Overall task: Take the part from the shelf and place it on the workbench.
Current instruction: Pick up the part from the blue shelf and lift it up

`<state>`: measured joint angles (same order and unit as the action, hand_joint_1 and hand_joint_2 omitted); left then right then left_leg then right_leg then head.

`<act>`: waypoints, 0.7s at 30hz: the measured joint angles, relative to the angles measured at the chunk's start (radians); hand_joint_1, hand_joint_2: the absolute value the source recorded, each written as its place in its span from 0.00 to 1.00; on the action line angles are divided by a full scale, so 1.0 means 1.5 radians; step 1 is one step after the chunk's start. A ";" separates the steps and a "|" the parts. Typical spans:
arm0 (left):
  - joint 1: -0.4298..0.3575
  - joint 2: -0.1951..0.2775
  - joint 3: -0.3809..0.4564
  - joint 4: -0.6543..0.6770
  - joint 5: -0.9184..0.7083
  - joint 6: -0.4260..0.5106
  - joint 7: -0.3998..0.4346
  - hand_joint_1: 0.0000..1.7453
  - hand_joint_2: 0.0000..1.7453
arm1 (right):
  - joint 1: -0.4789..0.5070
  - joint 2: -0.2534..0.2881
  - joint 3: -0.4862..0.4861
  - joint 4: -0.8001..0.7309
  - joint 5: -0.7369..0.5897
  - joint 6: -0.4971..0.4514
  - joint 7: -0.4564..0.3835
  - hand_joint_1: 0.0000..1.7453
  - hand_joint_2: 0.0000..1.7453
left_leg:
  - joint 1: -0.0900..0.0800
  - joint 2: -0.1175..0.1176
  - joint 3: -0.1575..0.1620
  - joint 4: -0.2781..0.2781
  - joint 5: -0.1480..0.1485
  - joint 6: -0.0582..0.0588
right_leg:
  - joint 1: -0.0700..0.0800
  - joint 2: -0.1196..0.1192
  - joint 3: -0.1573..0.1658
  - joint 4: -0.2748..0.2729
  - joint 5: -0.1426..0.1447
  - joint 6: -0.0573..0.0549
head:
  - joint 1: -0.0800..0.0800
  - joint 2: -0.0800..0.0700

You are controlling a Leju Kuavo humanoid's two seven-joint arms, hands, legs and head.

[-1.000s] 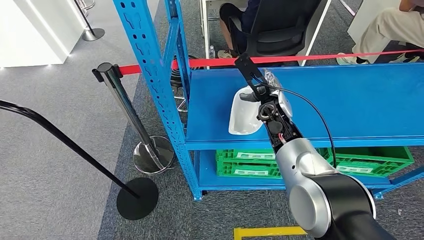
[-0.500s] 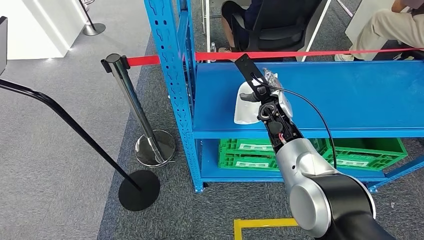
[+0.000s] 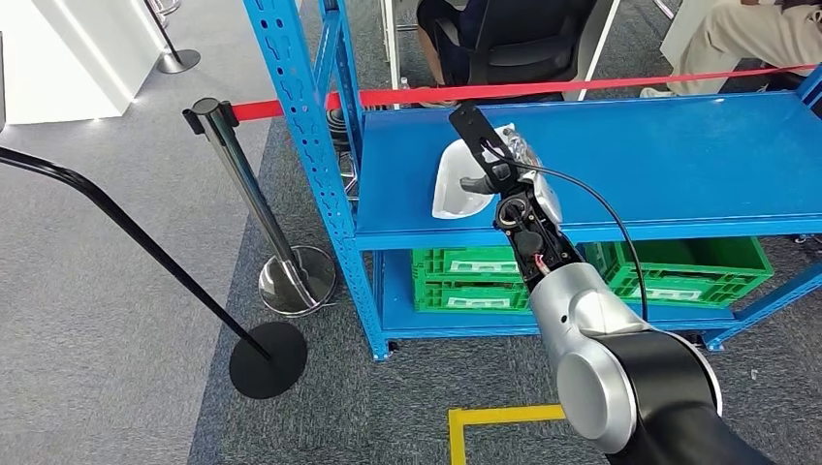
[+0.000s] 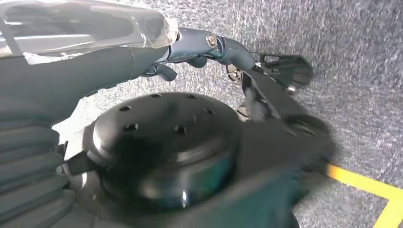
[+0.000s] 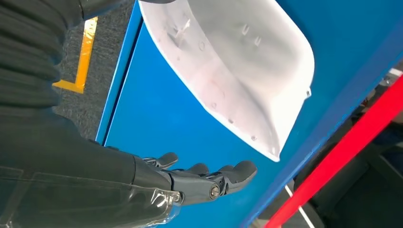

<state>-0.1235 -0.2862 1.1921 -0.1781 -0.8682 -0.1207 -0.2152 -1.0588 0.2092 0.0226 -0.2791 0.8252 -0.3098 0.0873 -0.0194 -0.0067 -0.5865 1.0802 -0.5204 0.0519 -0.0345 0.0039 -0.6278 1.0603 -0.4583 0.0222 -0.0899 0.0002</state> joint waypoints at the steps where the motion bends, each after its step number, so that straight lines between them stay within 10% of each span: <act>1: -0.001 0.001 0.000 0.000 0.000 -0.001 -0.001 0.00 0.00 | -0.001 0.000 0.000 0.000 0.000 0.000 0.000 0.00 0.50 | -0.004 -0.001 0.016 -0.027 0.004 0.007 | -0.002 0.000 0.000 -0.003 0.004 0.003 | 0.000 0.000; 3: -0.001 0.001 0.000 -0.001 0.001 -0.003 -0.003 0.00 0.00 | -0.002 0.002 0.000 0.000 0.000 0.000 0.000 0.00 0.00 | -0.010 0.000 0.023 -0.046 0.009 0.012 | -0.006 0.000 0.002 -0.014 0.013 0.012 | -0.003 0.000; 7: -0.001 0.001 0.000 -0.001 0.005 -0.004 -0.006 0.00 0.00 | -0.002 0.001 0.000 -0.001 0.015 -0.007 0.000 0.00 1.00 | -0.003 0.006 0.037 -0.094 0.040 0.013 | -0.002 0.000 -0.021 0.023 -0.014 0.019 | -0.004 0.000; 11: -0.001 -0.001 0.000 0.000 0.006 -0.006 -0.012 0.00 0.00 | 0.005 -0.001 0.010 0.001 0.058 -0.015 0.008 0.00 1.00 | -0.002 0.008 0.028 -0.086 0.042 0.011 | -0.001 -0.001 -0.070 0.153 -0.069 0.029 | -0.002 0.000; 16: 0.000 0.000 0.001 0.000 0.009 -0.024 -0.035 0.00 0.00 | 0.013 0.003 0.022 0.002 0.073 -0.007 0.009 0.00 1.00 | 0.002 0.007 0.006 -0.043 0.023 -0.012 | -0.005 -0.002 0.013 0.001 -0.011 0.030 | -0.001 0.000; 21: 0.003 0.000 0.001 0.000 0.005 -0.013 -0.042 0.00 0.00 | 0.024 0.011 0.031 0.002 0.082 -0.001 0.007 0.00 1.00 | 0.005 0.006 -0.014 -0.015 0.006 -0.022 | -0.005 0.001 0.010 -0.001 -0.008 0.009 | -0.005 0.000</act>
<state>-0.1186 -0.2856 1.1933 -0.1786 -0.8601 -0.1396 -0.2775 -1.0232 0.2253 0.0694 -0.2754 0.9476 -0.3117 0.0984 -0.0120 0.0029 -0.6069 1.0578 -0.5114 0.0188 -0.0424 0.0055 -0.6127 1.0584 -0.4696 0.0360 -0.0974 0.0003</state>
